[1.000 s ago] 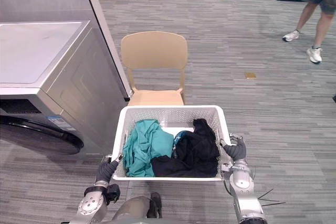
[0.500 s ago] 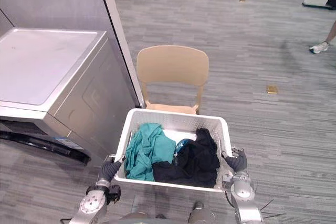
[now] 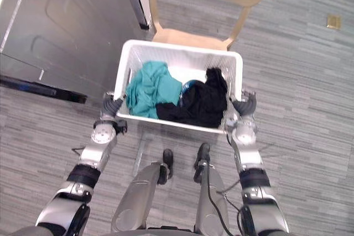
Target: Pick up the laundry basket with both hands and put the clothes into the washing machine.
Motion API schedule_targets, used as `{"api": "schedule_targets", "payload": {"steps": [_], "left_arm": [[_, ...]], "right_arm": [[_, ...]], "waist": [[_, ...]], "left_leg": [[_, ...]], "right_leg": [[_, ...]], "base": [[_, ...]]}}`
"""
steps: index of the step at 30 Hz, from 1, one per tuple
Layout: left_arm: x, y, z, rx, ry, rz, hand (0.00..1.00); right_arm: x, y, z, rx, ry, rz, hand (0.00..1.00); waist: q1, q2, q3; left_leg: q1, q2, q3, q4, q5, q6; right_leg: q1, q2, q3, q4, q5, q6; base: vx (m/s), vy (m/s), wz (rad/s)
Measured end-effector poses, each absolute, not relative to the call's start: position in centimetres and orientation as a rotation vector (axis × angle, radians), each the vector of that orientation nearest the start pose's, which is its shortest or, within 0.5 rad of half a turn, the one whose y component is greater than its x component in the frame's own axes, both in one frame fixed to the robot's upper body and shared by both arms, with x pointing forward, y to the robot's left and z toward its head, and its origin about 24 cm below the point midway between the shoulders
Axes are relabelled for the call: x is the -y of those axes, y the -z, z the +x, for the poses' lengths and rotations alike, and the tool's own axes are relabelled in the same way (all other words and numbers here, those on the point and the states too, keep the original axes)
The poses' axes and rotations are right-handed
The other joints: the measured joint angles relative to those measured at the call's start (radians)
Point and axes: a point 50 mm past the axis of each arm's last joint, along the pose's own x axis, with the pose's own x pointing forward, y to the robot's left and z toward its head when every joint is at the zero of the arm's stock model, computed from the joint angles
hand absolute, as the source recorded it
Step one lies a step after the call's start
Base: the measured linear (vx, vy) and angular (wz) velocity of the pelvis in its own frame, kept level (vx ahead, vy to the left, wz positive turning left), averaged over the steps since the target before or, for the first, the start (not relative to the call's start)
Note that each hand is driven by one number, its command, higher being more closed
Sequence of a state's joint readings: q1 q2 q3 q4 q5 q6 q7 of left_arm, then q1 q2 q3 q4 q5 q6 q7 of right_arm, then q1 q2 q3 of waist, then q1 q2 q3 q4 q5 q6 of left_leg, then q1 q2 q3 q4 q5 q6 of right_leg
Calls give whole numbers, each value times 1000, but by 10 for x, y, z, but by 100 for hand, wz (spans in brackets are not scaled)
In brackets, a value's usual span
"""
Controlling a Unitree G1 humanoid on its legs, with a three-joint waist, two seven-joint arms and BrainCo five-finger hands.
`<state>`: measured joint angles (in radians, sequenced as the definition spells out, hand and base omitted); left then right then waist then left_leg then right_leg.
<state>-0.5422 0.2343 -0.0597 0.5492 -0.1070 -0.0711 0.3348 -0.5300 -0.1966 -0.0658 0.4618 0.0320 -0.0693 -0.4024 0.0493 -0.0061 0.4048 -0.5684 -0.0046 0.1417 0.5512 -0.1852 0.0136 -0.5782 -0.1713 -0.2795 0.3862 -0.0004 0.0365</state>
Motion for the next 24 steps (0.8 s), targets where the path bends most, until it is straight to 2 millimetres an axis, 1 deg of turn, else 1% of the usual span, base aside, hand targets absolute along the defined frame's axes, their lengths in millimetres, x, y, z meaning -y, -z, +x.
{"api": "schedule_targets", "payload": {"steps": [1,2,3,4,5,6,7,9,12,14,15,16,20,24], "left_arm": [[-186,-100,359,108,-283,139,0],[-187,-105,361,119,-293,133,0],[-189,-114,367,135,-314,114,0],[-191,-123,373,148,-337,97,0],[-190,-126,375,154,-346,90,0],[-192,-131,378,159,-370,61,0],[-194,-136,379,167,-394,32,0],[-195,-137,379,170,-404,23,0],[-195,-136,379,166,-423,-12,0],[-191,-134,379,162,-414,-22,0],[-188,-134,379,166,-407,-31,0],[-185,-134,379,164,-405,-40,0],[-183,-128,377,158,-402,-53,0],[-190,-139,362,278,-405,-68,0]], "right_arm": [[191,-120,356,200,405,-91,0],[190,-126,359,211,403,-85,0],[187,-136,364,232,401,-67,0],[184,-145,368,254,405,-33,0],[183,-147,369,260,406,-25,0],[178,-149,372,257,402,6,0],[174,-147,372,249,396,34,0],[173,-144,371,240,396,44,0],[169,-146,371,262,394,65,0],[164,-147,370,271,381,77,0],[157,-146,370,273,355,92,0],[155,-146,370,274,362,113,0],[157,-138,367,256,359,134,0],[163,-131,350,286,342,142,0]], "waist": [[1,0,7],[1,0,7],[2,0,7],[1,-4,12],[0,-4,19],[-3,-5,31],[-6,-5,36],[-7,-9,39],[-8,-10,39],[-8,-10,39],[-7,-10,39],[-7,-10,39],[-7,-10,39],[-4,-10,39]], "left_leg": [[-39,17,-1,27,-4,-4],[-53,23,-1,35,-7,-5],[-84,37,-2,51,-12,-4],[-107,48,-3,57,-15,-3],[-110,52,-4,57,-15,-4],[-112,64,-4,55,-30,0],[-118,78,-6,53,-48,16],[-124,85,-4,50,-48,15],[-121,94,-4,50,-45,12],[-117,95,-4,46,-42,7],[-113,96,-4,43,-40,4],[-112,96,-4,42,-40,4],[-79,98,-1,40,-39,4],[-50,98,5,21,-40,3]], "right_leg": [[-27,12,-4,8,0,-11],[-39,17,-6,8,1,-11],[-61,27,-11,11,-1,-15],[-82,36,-20,12,4,-32],[-85,39,-22,12,5,-37],[-89,51,-25,12,3,-42],[-96,63,-34,16,1,-55],[-107,64,-39,29,-4,-62],[-108,68,-46,41,-10,-73],[-107,69,-47,44,-12,-76],[-105,69,-47,44,-12,-76],[-104,70,-47,44,-12,-76],[-73,72,-47,39,-12,-76],[-50,74,-42,34,-15,-79]], "base": [[-129,-79,-5],[-152,-104,-9],[-117,-95,-12],[-111,-95,-10],[-108,-105,-8],[-97,-109,-7],[-97,-105,-5],[-75,-98,1],[-26,-96,2],[6,-73,1],[0,0,0],[22,-41,0],[29,-1,0],[11,-4,-1]]}}
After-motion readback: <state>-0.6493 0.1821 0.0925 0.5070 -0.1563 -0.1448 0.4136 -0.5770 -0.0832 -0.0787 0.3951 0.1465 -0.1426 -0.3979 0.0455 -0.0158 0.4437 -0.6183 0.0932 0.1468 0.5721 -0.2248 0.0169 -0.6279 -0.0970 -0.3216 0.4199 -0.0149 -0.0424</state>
